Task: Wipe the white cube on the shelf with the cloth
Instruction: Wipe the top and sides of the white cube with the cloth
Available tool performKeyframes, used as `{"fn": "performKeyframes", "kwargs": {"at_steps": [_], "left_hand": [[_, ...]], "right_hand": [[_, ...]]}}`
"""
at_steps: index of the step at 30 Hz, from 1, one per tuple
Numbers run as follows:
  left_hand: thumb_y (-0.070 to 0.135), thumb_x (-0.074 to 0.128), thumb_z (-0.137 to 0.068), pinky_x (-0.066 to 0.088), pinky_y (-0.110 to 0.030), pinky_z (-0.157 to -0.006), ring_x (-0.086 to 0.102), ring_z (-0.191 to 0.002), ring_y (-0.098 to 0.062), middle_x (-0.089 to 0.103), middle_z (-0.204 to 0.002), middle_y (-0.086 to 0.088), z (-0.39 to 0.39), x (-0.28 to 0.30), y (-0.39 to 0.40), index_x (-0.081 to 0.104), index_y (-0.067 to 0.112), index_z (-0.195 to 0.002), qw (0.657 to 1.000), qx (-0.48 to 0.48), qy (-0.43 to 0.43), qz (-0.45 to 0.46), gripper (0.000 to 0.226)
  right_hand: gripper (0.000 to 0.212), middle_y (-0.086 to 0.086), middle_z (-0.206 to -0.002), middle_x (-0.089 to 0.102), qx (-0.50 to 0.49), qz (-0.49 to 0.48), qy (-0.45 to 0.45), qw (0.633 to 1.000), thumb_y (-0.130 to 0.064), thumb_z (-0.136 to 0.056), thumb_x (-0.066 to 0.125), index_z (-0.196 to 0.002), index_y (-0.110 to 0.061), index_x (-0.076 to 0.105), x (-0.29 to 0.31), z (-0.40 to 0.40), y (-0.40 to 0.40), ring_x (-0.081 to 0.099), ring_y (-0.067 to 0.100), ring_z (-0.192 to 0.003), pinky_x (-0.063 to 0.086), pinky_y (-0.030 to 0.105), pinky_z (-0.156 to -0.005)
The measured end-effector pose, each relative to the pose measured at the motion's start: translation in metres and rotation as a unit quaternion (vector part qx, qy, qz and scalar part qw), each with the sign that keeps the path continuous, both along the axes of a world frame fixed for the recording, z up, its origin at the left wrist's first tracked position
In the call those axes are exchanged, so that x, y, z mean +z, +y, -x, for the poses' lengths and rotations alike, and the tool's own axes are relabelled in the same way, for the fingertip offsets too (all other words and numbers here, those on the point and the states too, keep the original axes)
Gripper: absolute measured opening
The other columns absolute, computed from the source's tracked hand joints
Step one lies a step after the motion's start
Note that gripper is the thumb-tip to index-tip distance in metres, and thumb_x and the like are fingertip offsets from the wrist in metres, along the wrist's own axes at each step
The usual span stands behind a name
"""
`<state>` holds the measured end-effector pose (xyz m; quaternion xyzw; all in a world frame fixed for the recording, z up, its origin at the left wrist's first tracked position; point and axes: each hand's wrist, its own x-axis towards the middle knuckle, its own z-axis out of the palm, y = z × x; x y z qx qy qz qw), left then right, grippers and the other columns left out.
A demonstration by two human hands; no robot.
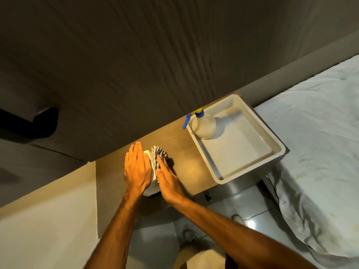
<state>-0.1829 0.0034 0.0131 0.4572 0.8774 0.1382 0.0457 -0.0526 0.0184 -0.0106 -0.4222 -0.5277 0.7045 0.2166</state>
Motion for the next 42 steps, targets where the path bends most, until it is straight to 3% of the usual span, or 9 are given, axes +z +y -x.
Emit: {"fn": "performKeyframes", "kwargs": {"at_steps": [3,12,15,18,20,24,31,35,42], "left_hand": [[0.072,-0.008,-0.089,0.004,-0.040,-0.131,0.011,-0.158,-0.021,0.018,-0.169,-0.009,0.001,0.000,-0.002,0.014,0.011,-0.159,1.000,-0.025,0.000,-0.009,0.095],[0.054,0.009,-0.097,0.004,-0.036,-0.130,0.011,-0.158,-0.018,0.018,-0.170,-0.006,0.008,-0.003,0.000,0.012,0.014,-0.160,1.000,-0.004,-0.017,0.000,0.075],[0.061,0.006,-0.093,0.004,-0.039,-0.131,0.009,-0.158,-0.017,0.016,-0.170,-0.005,0.011,-0.007,-0.003,0.011,0.014,-0.160,0.999,-0.010,-0.029,0.006,0.082],[0.067,0.001,-0.091,0.005,-0.040,-0.132,0.005,-0.158,-0.014,0.011,-0.171,-0.003,0.012,-0.008,-0.005,0.007,0.016,-0.160,0.999,-0.010,-0.046,0.004,0.086],[0.069,-0.002,-0.091,0.003,-0.038,-0.131,0.005,-0.158,-0.013,0.012,-0.171,-0.004,0.008,-0.006,-0.004,0.008,0.016,-0.160,0.999,-0.020,-0.037,-0.004,0.088],[0.059,0.006,-0.094,0.002,-0.036,-0.131,0.008,-0.158,-0.017,0.016,-0.170,-0.006,0.000,0.004,-0.001,0.012,0.013,-0.160,1.000,-0.014,-0.018,0.000,0.081],[0.042,0.014,-0.101,0.008,-0.042,-0.131,0.013,-0.158,-0.020,0.022,-0.169,-0.007,-0.004,0.008,0.002,0.017,0.012,-0.159,1.000,-0.001,0.006,0.012,0.066],[0.057,0.002,-0.096,0.006,-0.043,-0.132,0.009,-0.158,-0.018,0.017,-0.170,-0.005,-0.004,0.009,-0.001,0.015,0.014,-0.159,1.000,-0.013,-0.010,0.006,0.078],[0.043,0.016,-0.099,0.009,-0.043,-0.131,0.015,-0.158,-0.021,0.023,-0.168,-0.008,-0.006,0.014,0.001,0.019,0.012,-0.159,1.000,-0.004,0.000,0.007,0.067]], "right_hand": [[0.049,0.012,-0.159,0.041,0.000,-0.036,0.046,0.998,-0.028,-0.107,0.042,-0.155,-0.020,0.037,0.010,0.020,0.020,0.042,0.017,-0.144,0.039,0.033,-0.118],[0.051,0.002,-0.163,0.033,0.066,-0.026,-0.075,0.995,-0.048,-0.106,0.030,-0.157,-0.046,0.020,-0.011,-0.005,0.023,0.036,0.026,-0.148,0.031,0.047,-0.120],[0.050,-0.004,-0.163,0.032,0.079,-0.016,-0.032,0.996,-0.050,-0.105,0.032,-0.151,-0.060,0.015,-0.010,-0.027,-0.008,0.040,0.020,-0.145,0.039,0.040,-0.115],[0.042,0.004,-0.148,0.051,0.021,0.033,0.005,0.999,-0.039,-0.106,0.045,-0.147,-0.041,0.041,0.006,-0.011,0.004,0.053,0.015,-0.131,0.045,0.017,-0.095],[0.046,0.007,-0.157,0.043,0.042,0.005,0.014,0.999,-0.028,-0.108,0.043,-0.154,-0.026,0.037,0.013,0.004,0.028,0.044,0.016,-0.142,0.040,0.022,-0.109],[0.049,0.005,-0.164,0.033,0.075,-0.027,-0.016,0.997,-0.032,-0.110,0.034,-0.158,-0.031,0.028,0.008,0.020,0.056,0.033,0.023,-0.151,0.026,0.040,-0.122],[0.050,0.002,-0.163,0.035,0.062,0.002,-0.014,0.998,-0.042,-0.108,0.033,-0.156,-0.050,0.020,-0.017,-0.016,0.008,0.042,0.021,-0.144,0.038,0.037,-0.113],[0.048,-0.005,-0.156,0.043,0.036,0.002,0.069,0.997,-0.041,-0.104,0.041,-0.151,-0.050,0.030,0.005,-0.004,0.008,0.046,0.003,-0.133,0.041,0.013,-0.100],[0.048,0.005,-0.160,0.040,0.038,-0.006,-0.006,0.999,-0.036,-0.108,0.037,-0.156,-0.038,0.031,-0.004,0.006,0.045,0.042,0.024,-0.144,0.036,0.041,-0.119]]}}
